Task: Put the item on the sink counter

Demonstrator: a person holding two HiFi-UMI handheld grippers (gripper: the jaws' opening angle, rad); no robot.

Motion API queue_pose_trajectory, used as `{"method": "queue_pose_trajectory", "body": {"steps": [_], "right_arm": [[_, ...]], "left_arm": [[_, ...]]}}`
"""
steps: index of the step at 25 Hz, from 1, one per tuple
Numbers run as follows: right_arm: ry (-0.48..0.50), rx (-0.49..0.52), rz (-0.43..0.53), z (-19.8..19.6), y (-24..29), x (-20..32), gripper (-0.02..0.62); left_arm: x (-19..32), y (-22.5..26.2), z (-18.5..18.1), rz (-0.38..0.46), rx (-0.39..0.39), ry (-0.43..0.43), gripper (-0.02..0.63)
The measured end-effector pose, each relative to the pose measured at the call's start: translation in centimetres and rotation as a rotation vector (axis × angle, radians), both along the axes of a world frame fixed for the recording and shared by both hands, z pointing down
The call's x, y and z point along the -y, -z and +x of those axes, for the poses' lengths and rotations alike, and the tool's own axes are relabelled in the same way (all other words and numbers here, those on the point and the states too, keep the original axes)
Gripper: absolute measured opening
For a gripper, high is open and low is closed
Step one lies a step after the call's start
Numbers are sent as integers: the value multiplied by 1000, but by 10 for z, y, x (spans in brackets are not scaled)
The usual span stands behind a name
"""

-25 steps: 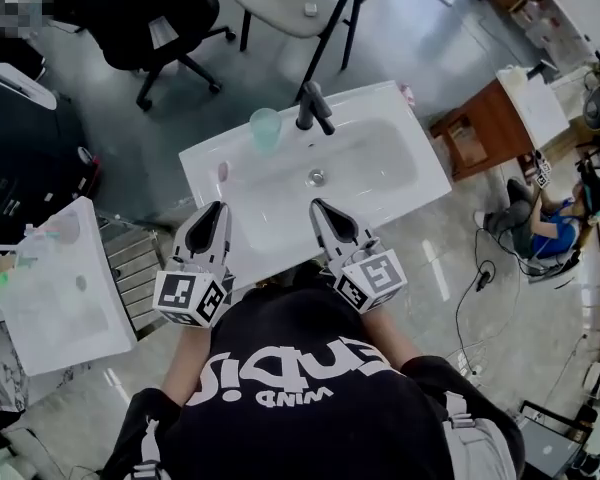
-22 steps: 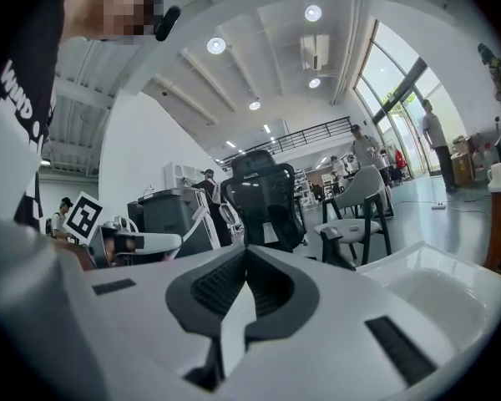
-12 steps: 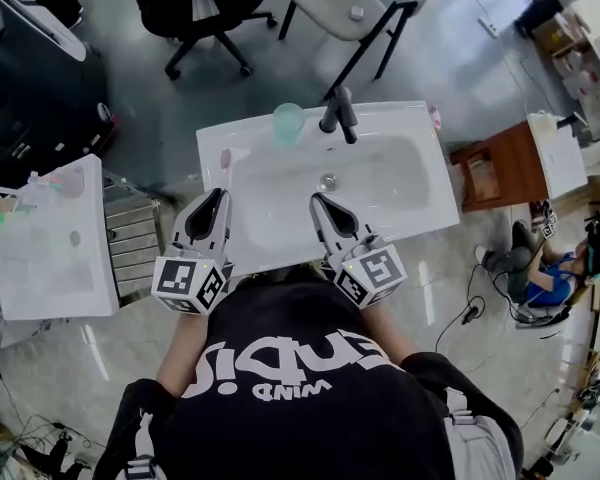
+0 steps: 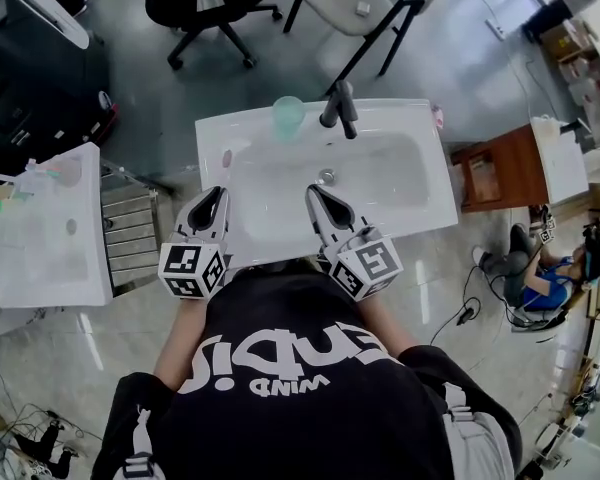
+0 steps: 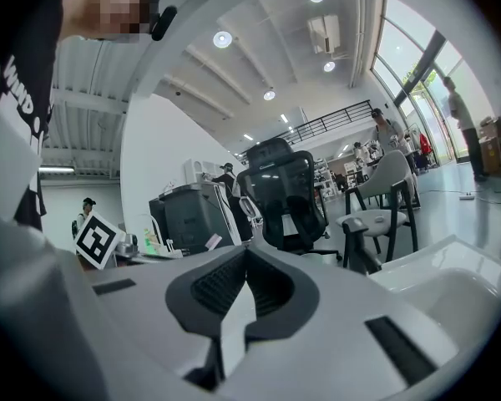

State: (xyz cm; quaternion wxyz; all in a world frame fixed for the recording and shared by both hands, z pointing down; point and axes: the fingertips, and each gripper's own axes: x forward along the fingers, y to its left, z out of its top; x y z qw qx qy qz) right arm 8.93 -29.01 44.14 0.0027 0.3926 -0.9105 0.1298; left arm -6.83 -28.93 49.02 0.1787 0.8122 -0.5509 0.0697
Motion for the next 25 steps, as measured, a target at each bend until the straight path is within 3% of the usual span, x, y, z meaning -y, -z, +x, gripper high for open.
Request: {"method": "queue_pose_trajectory", "body": {"steps": [25], "right_arm": [[-11, -16, -18, 14, -4, -5, 18]], "left_arm": [[-1, -144, -14, -349, 118, 56, 54]]}}
